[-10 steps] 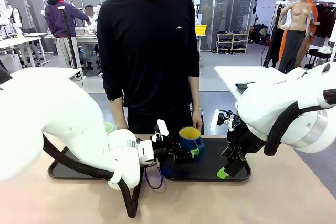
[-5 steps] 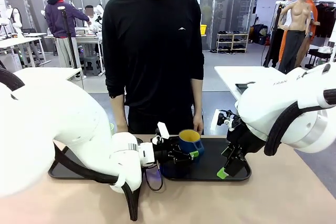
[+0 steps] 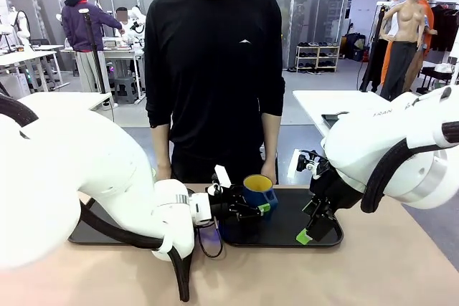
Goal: Sort and store the cups by type.
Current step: Pick up the Handle plastic cup and place it into the empty Flat Tray.
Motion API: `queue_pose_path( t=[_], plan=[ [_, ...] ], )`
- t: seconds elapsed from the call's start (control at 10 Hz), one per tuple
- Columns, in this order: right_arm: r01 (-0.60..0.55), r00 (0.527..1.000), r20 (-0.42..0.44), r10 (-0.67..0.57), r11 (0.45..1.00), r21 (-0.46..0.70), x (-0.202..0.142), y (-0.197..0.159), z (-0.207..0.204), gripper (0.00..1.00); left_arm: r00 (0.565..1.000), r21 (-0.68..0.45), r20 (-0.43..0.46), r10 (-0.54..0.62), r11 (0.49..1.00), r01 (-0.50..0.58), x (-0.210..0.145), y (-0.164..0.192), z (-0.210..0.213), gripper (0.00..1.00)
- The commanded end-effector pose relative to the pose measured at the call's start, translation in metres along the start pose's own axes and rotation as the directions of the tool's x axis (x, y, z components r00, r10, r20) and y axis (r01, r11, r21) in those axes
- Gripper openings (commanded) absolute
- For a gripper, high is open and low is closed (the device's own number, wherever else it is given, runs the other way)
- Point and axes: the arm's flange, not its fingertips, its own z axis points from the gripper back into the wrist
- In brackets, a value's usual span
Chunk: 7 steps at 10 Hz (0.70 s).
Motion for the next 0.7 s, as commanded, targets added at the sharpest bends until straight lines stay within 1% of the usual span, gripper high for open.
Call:
queue_pose_path(
  t=[0.0,0.6],
  plan=[
    [0.018,1.0,-0.01,-0.018,1.0,-0.016,0.0,0.002,-0.002,1.0,1.0,0.028,-0.009,-0.015,0.999,0.015,-0.027,-0.027,-0.007,0.72],
    [0.018,1.0,-0.01,-0.018,1.0,-0.016,0.0,0.002,-0.002,1.0,0.998,0.038,-0.054,0.013,0.999,-0.011,-0.045,-0.022,-0.006,0.72]
  ],
)
